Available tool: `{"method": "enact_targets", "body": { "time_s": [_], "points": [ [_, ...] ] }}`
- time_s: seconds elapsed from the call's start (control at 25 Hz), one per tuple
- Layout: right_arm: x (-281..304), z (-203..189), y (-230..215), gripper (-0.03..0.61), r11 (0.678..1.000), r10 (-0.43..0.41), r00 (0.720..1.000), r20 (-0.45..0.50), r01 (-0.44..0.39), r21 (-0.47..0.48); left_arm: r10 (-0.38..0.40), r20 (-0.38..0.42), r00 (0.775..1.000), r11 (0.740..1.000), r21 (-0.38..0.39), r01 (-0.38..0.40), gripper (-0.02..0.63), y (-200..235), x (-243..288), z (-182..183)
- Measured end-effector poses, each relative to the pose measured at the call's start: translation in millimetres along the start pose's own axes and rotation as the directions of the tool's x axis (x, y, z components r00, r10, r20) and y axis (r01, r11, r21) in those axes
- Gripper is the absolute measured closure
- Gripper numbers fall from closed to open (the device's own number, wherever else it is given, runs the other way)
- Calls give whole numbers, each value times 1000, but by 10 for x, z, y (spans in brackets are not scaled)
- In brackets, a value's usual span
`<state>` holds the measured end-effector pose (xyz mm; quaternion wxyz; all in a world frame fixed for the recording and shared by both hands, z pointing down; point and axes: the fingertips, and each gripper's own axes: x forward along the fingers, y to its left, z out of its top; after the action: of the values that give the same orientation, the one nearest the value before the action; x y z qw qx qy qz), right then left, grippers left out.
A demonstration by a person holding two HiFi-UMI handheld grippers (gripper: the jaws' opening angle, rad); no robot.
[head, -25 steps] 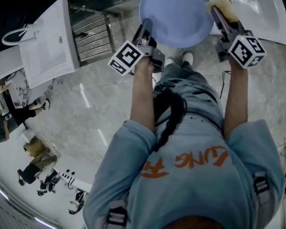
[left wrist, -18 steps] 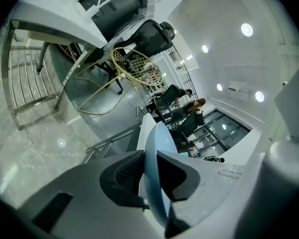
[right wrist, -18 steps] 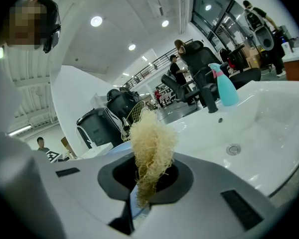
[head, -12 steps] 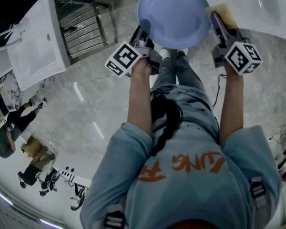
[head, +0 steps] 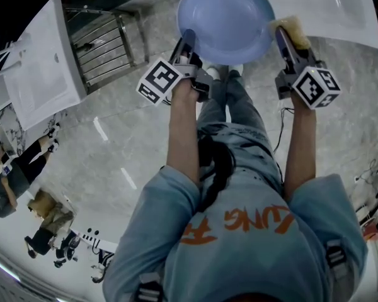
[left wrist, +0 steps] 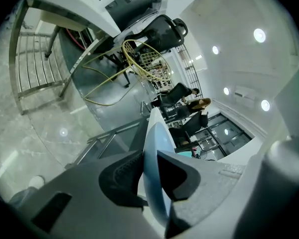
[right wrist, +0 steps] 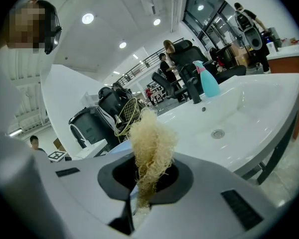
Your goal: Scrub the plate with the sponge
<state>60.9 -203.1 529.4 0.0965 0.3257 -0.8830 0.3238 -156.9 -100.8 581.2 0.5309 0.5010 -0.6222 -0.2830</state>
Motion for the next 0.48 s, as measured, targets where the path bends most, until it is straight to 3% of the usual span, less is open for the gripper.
{"method": "enact_targets", "body": {
  "time_s": [0.24,0.32,0.48],
  "points": [
    [-90,-62,40,548,1000,-17,1000,14,17,2,-53,21,998,997,-49,54,546,-35,-4,4],
    [-117,-76,84,548,1000,-20,1000,18,20,3,-103,48,993,993,-46,106,534,-103,-8,36],
    [-152,-75,165,548,1000,-27,999,27,27,-5,-157,66,985,988,6,157,417,-184,17,73]
  ]
}}
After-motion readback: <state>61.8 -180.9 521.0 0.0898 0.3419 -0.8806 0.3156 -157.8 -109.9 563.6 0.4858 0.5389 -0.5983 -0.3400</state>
